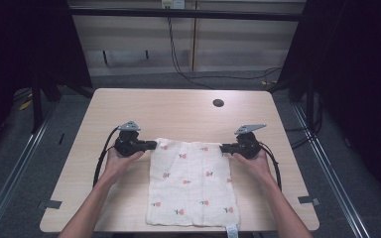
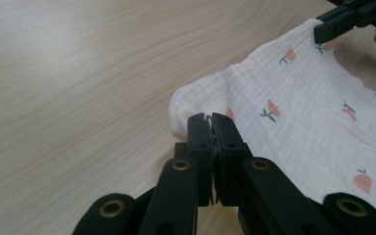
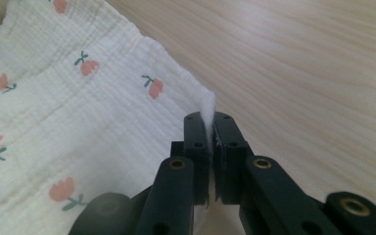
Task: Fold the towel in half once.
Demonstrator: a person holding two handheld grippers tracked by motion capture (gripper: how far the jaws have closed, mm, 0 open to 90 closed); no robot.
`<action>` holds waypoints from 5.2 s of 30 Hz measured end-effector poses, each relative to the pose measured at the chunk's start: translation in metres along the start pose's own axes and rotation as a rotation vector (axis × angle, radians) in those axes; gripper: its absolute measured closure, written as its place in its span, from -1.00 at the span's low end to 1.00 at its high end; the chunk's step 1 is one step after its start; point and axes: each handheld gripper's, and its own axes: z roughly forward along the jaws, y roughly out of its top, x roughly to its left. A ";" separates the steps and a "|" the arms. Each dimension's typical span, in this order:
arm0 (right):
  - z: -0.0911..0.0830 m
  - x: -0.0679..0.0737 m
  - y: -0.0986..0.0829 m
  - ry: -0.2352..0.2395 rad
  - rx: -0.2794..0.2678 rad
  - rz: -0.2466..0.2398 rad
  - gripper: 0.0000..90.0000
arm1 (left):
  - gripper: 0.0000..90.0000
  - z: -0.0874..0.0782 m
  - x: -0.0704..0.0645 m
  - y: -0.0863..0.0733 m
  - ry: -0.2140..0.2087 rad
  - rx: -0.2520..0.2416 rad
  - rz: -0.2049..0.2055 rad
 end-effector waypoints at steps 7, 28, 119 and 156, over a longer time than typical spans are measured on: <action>-0.009 0.001 0.004 0.022 -0.041 0.016 0.92 | 0.96 -0.003 0.005 0.002 -0.025 -0.037 -0.020; -0.034 -0.014 0.052 0.008 -0.124 0.007 0.93 | 0.96 -0.025 0.008 0.043 0.022 -0.136 0.039; -0.062 0.081 -0.064 0.110 0.089 -0.099 0.52 | 0.72 -0.055 -0.059 -0.065 -0.092 0.077 0.216; -0.003 0.130 -0.045 0.130 0.147 -0.251 0.76 | 0.94 -0.004 -0.055 -0.051 -0.071 0.208 0.169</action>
